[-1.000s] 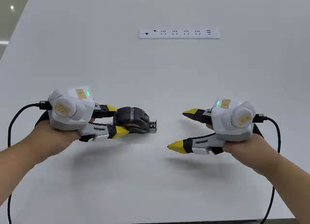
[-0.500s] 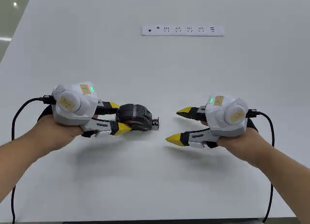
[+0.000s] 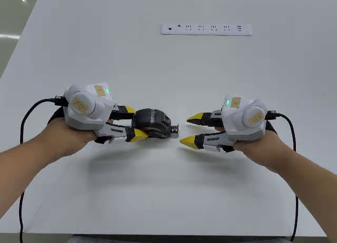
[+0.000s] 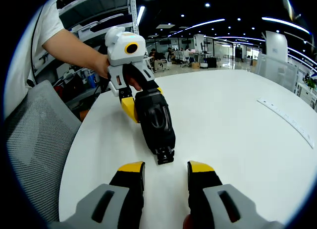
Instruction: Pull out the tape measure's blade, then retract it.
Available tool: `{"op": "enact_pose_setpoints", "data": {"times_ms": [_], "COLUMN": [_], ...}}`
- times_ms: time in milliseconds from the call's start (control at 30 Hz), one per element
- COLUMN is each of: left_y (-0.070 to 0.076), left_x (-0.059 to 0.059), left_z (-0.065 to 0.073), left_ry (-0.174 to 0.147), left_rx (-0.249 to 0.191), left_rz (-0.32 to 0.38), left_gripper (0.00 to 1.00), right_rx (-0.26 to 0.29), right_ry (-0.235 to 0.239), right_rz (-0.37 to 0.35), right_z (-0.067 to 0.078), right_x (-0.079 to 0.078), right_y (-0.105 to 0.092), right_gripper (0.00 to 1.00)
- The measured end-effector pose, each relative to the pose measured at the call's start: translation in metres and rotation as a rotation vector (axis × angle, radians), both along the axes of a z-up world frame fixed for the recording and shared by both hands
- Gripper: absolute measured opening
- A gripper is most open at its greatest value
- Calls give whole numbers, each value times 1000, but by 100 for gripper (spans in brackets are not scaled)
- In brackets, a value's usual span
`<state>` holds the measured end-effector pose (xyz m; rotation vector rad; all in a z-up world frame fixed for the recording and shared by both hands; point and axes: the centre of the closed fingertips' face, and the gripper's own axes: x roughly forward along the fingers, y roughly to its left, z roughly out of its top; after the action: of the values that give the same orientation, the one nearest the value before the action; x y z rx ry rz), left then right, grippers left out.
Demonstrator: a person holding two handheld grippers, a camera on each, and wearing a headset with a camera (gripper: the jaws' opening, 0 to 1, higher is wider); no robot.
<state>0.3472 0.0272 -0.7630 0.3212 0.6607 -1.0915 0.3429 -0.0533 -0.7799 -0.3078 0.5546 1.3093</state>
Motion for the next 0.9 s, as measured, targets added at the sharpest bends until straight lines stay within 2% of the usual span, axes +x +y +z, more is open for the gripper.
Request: {"op": "enact_pose_setpoints", "data": {"times_ms": [33, 167, 600, 700, 767, 900], "left_y": [0, 0, 0, 0, 0, 0], "left_x": [0, 0, 0, 0, 0, 0], "left_z": [0, 0, 0, 0, 0, 0], "left_ry": [-1, -9, -5, -6, -1, 4], "left_rx": [0, 0, 2, 4, 3, 4], "left_rz": [0, 0, 2, 1, 3, -2], "left_gripper": [29, 30, 30, 30, 30, 30], "right_rx": [-7, -9, -25, -28, -19, -29], "right_ry": [-17, -35, -38, -70, -59, -67], "right_rz": [14, 19, 54, 64, 66, 85], "right_z": [-1, -2, -9, -9, -8, -11], "right_x": [0, 3, 2, 4, 4, 2], "right_y": [2, 7, 17, 19, 21, 23], "right_gripper": [27, 25, 21, 17, 15, 14]}}
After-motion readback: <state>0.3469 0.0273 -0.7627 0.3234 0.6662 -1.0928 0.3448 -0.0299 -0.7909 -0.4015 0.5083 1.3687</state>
